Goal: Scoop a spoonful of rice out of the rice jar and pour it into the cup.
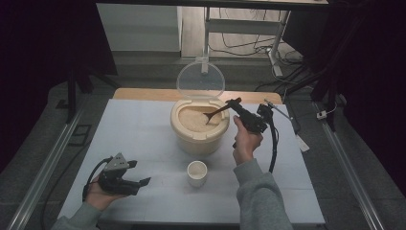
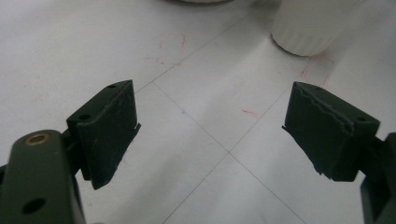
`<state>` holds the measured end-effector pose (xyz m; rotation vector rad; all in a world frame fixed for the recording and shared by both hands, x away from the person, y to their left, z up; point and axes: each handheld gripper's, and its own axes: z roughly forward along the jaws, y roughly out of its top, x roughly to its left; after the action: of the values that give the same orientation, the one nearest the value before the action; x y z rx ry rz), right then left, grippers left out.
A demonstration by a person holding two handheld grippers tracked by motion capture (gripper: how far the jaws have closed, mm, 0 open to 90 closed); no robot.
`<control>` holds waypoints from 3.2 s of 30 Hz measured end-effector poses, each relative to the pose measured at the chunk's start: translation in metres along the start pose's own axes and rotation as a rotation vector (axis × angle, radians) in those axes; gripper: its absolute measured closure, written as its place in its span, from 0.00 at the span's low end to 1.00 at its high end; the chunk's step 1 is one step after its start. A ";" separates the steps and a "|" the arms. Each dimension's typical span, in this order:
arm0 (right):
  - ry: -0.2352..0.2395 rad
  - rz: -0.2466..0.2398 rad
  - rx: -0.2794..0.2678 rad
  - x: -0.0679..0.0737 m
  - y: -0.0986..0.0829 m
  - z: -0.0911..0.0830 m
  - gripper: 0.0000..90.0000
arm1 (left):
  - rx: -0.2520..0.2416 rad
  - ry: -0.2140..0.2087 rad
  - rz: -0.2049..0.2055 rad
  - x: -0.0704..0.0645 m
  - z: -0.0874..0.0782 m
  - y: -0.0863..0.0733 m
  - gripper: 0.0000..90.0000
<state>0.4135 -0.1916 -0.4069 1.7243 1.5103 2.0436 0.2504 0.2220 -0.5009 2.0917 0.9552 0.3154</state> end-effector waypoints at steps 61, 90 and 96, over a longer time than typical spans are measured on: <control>0.075 0.214 -0.006 -0.013 0.021 -0.027 0.94 | 0.004 0.008 0.008 -0.001 -0.001 0.000 0.19; 0.168 0.219 0.118 -0.005 0.002 -0.061 0.94 | 0.018 0.016 -0.008 0.004 0.001 -0.006 0.19; 0.172 0.217 0.153 -0.010 -0.009 -0.068 0.94 | 0.021 0.018 -0.011 0.003 0.001 -0.007 0.19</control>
<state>0.3593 -0.2346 -0.4128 1.8869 1.6312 2.2893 0.2492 0.2268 -0.5074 2.1056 0.9842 0.3198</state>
